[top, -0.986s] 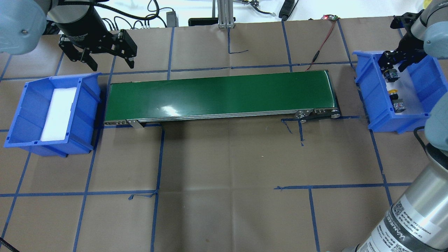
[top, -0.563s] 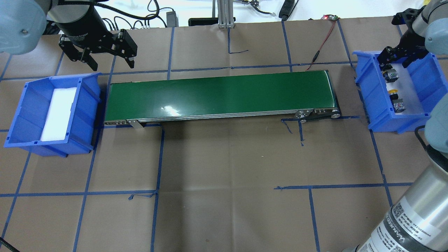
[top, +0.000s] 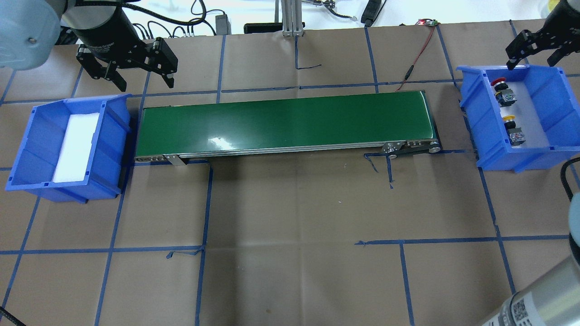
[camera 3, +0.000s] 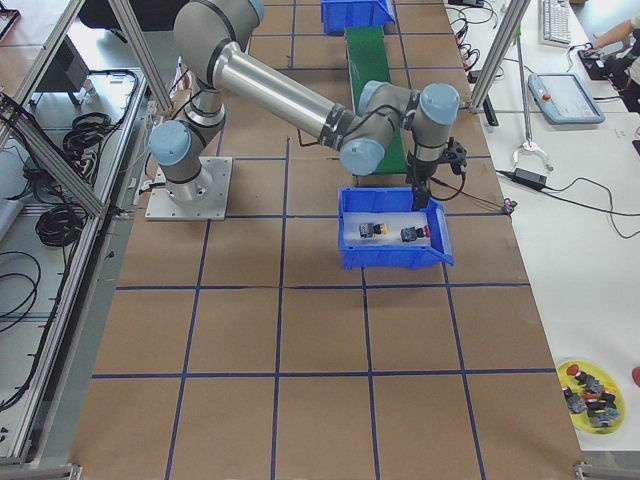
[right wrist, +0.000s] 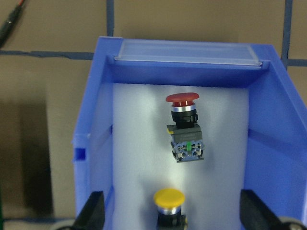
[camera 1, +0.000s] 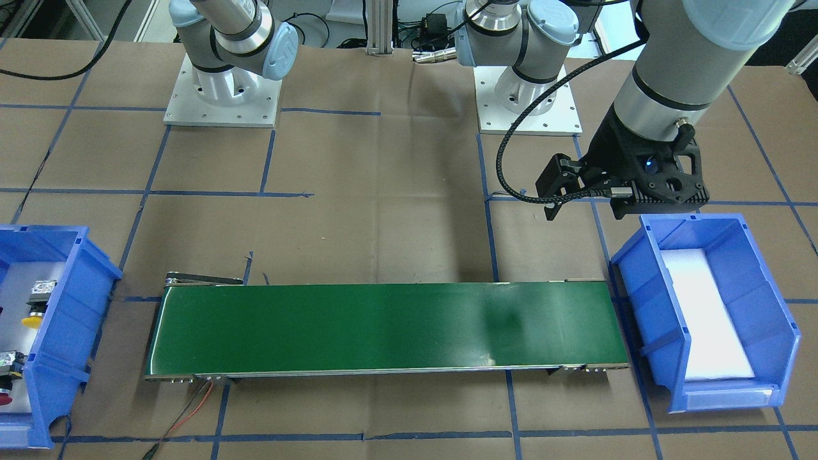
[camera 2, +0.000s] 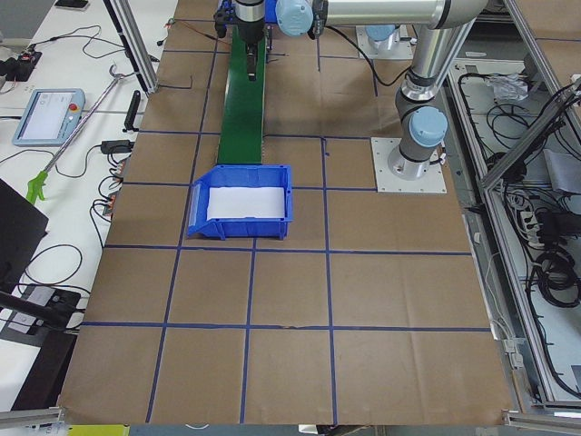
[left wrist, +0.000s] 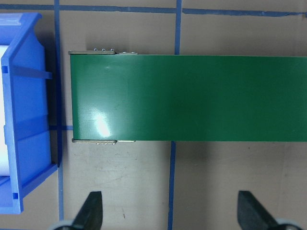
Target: Transport two buttons from left to right
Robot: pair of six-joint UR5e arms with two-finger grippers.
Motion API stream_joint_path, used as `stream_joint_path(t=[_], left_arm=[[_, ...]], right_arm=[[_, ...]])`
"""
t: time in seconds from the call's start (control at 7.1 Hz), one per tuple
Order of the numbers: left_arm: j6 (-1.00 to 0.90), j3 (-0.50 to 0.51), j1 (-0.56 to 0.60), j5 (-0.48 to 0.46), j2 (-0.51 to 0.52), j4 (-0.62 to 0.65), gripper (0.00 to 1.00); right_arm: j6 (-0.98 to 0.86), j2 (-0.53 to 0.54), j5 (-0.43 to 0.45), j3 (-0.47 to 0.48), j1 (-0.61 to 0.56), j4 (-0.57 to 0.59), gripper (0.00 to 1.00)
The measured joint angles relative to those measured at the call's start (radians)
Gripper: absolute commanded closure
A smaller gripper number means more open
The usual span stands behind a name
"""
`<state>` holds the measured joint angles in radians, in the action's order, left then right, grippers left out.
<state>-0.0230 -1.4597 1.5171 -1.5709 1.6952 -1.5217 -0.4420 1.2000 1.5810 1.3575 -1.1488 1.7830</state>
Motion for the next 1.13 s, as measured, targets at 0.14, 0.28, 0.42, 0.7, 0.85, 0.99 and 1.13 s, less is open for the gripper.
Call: stream_joint_path(t=[0.14, 0.28, 0.42, 0.7, 0.85, 0.99, 1.13], left_arm=[[0.000, 0.001, 0.000, 0.000, 0.001, 0.000, 0.00], [0.000, 0.001, 0.000, 0.000, 0.001, 0.000, 0.00], [0.000, 0.002, 0.000, 0.000, 0.002, 0.000, 0.00], [0.000, 0.002, 0.000, 0.000, 0.003, 0.000, 0.00], [0.000, 0.002, 0.000, 0.000, 0.003, 0.000, 0.00], [0.000, 0.002, 0.000, 0.000, 0.003, 0.000, 0.00], [0.000, 0.002, 0.000, 0.000, 0.003, 0.000, 0.00]], right_arm=[[0.058, 0.082, 0.006, 0.005, -0.033, -0.073, 0.00], [0.132, 0.146, 0.009, 0.011, -0.078, -0.142, 0.01], [0.230, 0.197, 0.009, 0.018, -0.136, -0.221, 0.00], [0.444, 0.293, 0.008, 0.055, -0.290, -0.305, 0.01], [0.534, 0.337, 0.009, 0.107, -0.382, -0.309, 0.01], [0.599, 0.374, 0.008, 0.178, -0.453, -0.286, 0.00], [0.628, 0.406, 0.008, 0.241, -0.485, -0.235, 0.00]])
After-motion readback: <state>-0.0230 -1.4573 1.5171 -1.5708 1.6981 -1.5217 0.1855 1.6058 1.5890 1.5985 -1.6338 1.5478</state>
